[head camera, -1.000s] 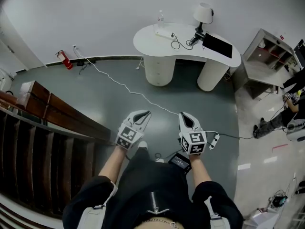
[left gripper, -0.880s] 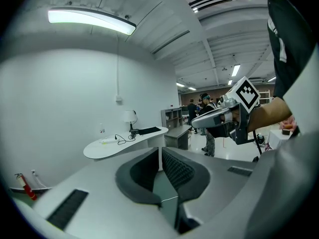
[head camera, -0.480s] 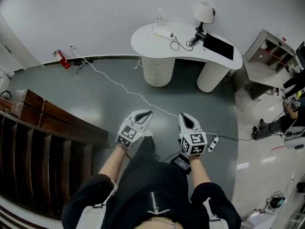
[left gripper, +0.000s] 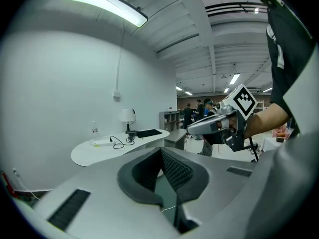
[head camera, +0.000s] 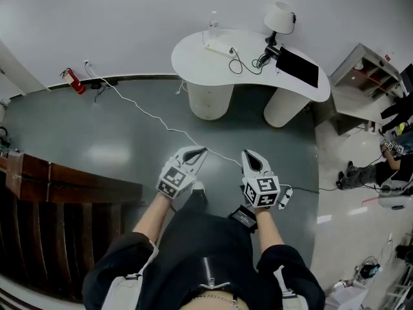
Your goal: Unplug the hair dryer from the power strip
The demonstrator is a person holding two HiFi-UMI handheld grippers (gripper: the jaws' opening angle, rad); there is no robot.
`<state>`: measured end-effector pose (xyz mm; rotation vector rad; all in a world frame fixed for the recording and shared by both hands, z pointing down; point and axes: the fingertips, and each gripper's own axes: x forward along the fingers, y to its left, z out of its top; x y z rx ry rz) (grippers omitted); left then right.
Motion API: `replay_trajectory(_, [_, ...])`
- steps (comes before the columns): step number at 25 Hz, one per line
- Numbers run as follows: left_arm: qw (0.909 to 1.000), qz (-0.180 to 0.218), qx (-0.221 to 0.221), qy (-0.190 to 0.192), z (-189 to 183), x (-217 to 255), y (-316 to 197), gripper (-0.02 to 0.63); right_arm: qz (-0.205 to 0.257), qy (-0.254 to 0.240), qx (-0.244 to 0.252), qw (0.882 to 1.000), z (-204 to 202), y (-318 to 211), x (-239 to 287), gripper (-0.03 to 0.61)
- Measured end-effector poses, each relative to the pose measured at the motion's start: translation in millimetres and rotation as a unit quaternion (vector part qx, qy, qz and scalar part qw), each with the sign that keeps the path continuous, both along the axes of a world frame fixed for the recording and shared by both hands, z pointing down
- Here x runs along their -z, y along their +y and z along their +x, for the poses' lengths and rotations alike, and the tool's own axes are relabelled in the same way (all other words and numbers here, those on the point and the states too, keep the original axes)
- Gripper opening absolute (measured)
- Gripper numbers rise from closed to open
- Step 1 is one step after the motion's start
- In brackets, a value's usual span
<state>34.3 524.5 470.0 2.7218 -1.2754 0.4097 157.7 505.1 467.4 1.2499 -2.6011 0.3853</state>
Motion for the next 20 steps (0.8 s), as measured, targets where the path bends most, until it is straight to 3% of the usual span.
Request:
replay_trajectory(12, [0.9999,-0.011,-0.004,-0.001,-59,-7,-107,0.012,-0.008,0.015,-0.004,1.000,-59,-105,-1,0.005])
replay_trajectory(20, [0.9999,-0.012,-0.009,-0.003,-83,-14,-142,0.012,-0.001,0.016,-0.019,1.000,-75,-143,5,0.005])
